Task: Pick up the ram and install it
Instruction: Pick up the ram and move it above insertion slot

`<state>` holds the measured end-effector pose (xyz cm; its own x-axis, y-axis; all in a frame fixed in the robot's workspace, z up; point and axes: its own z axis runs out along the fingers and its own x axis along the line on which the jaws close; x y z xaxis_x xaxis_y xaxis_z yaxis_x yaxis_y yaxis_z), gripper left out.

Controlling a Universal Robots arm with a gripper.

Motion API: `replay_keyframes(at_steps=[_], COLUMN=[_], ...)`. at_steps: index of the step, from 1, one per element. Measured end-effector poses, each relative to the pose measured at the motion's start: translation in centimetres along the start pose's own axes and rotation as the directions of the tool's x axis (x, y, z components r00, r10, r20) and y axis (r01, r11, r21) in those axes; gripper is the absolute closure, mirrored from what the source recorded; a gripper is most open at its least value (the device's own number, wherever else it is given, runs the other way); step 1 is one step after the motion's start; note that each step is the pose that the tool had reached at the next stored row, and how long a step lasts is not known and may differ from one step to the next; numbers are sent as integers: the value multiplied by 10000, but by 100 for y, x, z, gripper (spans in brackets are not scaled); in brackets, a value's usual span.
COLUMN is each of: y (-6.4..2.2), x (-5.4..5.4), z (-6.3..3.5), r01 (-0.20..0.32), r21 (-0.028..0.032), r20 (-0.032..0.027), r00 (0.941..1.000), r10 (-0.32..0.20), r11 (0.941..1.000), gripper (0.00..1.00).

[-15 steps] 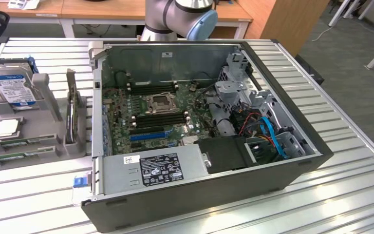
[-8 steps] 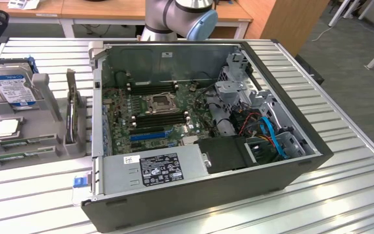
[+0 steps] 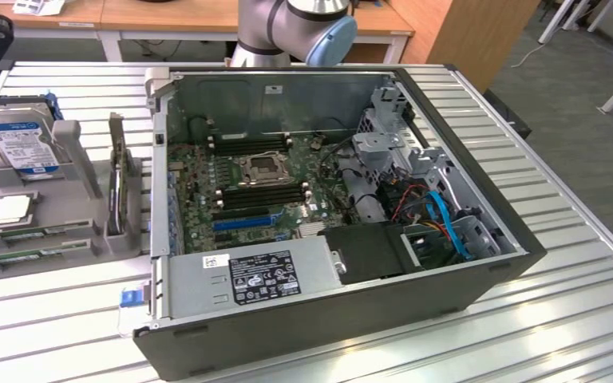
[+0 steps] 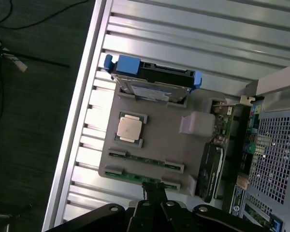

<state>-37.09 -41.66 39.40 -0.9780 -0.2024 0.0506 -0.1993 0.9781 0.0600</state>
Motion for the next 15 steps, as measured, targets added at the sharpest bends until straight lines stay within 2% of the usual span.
replay_keyframes(at_steps=[4,8,15], y=[0,0,0], x=[0,0,0], z=[0,1,2], r01=[474,967,1870], r21=[25,49,87], r20=[-30,-62,-122], r00=[9989,9953,9823], r10=[-474,-966,-1869], r11=[9989,9953,9823], gripper=[90,90,90])
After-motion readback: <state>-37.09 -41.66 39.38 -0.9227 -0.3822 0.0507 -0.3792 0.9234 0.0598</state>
